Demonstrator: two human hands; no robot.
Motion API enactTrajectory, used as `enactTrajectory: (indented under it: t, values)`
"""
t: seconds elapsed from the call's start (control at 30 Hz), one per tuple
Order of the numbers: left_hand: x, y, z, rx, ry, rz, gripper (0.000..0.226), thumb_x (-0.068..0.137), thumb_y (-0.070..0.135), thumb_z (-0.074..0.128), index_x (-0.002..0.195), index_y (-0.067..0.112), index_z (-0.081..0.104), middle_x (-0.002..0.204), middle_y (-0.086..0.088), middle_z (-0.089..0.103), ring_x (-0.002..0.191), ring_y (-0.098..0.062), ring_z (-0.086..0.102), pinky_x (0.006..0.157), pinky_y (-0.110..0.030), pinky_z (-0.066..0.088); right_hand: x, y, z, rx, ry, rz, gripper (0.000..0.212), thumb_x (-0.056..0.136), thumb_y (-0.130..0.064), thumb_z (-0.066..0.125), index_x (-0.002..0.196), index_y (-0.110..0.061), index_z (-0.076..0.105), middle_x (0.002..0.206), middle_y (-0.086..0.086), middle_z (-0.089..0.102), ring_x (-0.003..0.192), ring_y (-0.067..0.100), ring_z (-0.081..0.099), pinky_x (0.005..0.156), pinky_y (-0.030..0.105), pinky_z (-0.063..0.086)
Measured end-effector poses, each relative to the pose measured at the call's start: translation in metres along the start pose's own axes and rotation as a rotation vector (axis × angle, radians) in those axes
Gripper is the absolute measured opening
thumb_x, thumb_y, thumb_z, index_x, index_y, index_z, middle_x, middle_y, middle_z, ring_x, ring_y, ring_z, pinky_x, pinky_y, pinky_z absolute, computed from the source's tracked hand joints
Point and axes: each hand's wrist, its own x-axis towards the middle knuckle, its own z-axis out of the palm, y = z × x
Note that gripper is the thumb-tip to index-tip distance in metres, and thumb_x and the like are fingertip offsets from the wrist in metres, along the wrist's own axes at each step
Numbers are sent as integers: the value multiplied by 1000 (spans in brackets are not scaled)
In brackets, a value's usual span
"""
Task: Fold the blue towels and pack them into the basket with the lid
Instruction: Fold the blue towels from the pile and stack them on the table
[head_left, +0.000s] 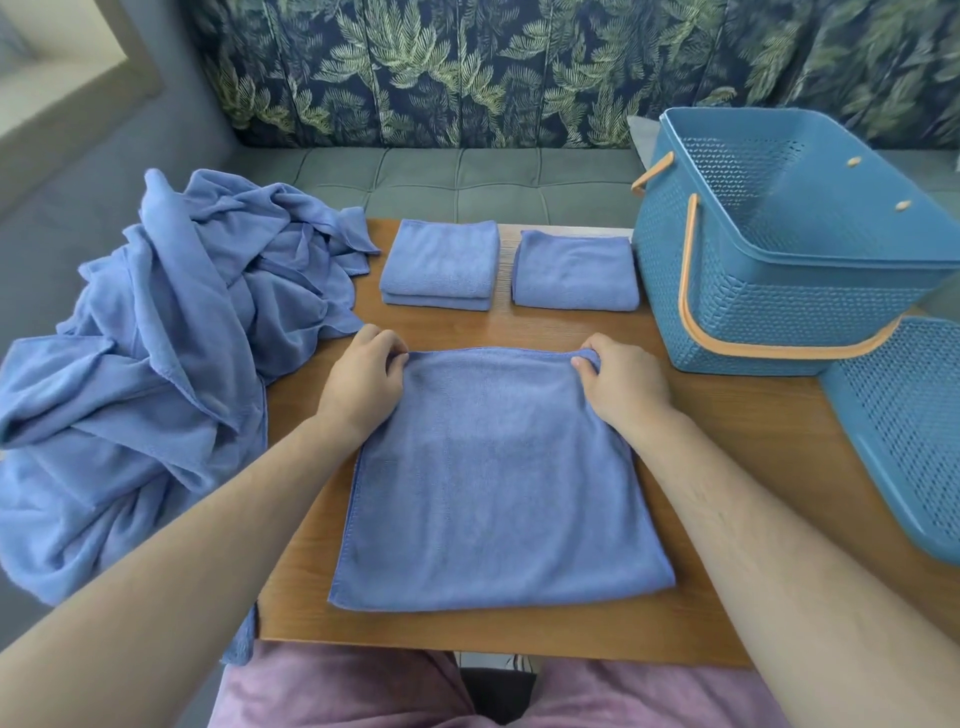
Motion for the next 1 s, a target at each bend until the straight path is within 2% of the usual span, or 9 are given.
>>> enactTrajectory:
  t: [0.1,0.2,0.3,0.47,0.6,0.7,0.83,0.93,1.0]
  values:
    - [0,-1,4,17,-4,-1,12,98,14,56,105,9,64,103,-5,54,94,-20,55,84,-28,42,-1,-3,5,-59,-31,-16,22,105,-30,44,112,-13,56,107,9,63,96,34,59,67,34,33]
    - [2,-2,3,78,-41,-10,14,98,11,55,102,3,65,101,-17,56,98,-34,54,91,-40,43,-5,-8,3,-106,-12,-43,24,107,-26,39,114,-8,53,121,12,51,110,32,48,76,38,39]
    - [6,3,-7,156,15,15,12,100,13,53,99,5,62,100,-15,55,95,-38,48,89,-51,41,-6,-11,-14,26,45,-57,19,106,-22,41,109,-6,50,110,13,55,100,34,51,78,42,39]
    - [19,24,-46,14,-30,1,11,103,14,42,96,19,48,99,-5,56,95,-25,49,78,-36,38,-8,-15,-60,304,155,-69,11,100,-25,60,95,-16,56,81,-5,58,77,21,51,65,34,31]
    - [26,44,-83,-202,8,-29,8,102,14,48,100,16,56,88,4,60,80,-10,55,62,-15,36,-4,-21,-99,450,192,-47,10,90,-24,74,87,-17,68,77,-8,65,67,2,56,64,22,40]
    - [28,58,-112,-279,70,-32,2,98,17,58,97,19,57,84,3,60,73,1,54,61,-11,36,-5,-28,-130,516,201,-45,7,84,-22,81,82,-21,74,67,-11,62,58,0,52,56,11,36]
    - [29,71,-149,-339,60,-7,12,92,16,69,89,22,59,84,1,62,70,-6,55,60,-11,37,-14,-40,-171,601,209,-81,8,81,-18,84,79,-20,77,73,-5,70,67,10,60,65,17,46]
    - [24,81,-177,-327,53,25,15,87,18,76,83,24,63,84,2,64,67,-8,54,67,-23,42,-22,-43,-198,568,224,-115,14,80,-24,85,73,-32,76,80,0,75,77,22,69,78,37,54]
    - [15,92,-196,-314,52,48,15,85,16,78,80,21,66,77,5,65,59,-2,53,65,-26,43,-31,-44,-215,552,203,-132,12,81,-25,84,74,-32,76,82,-2,76,81,19,70,85,40,54]
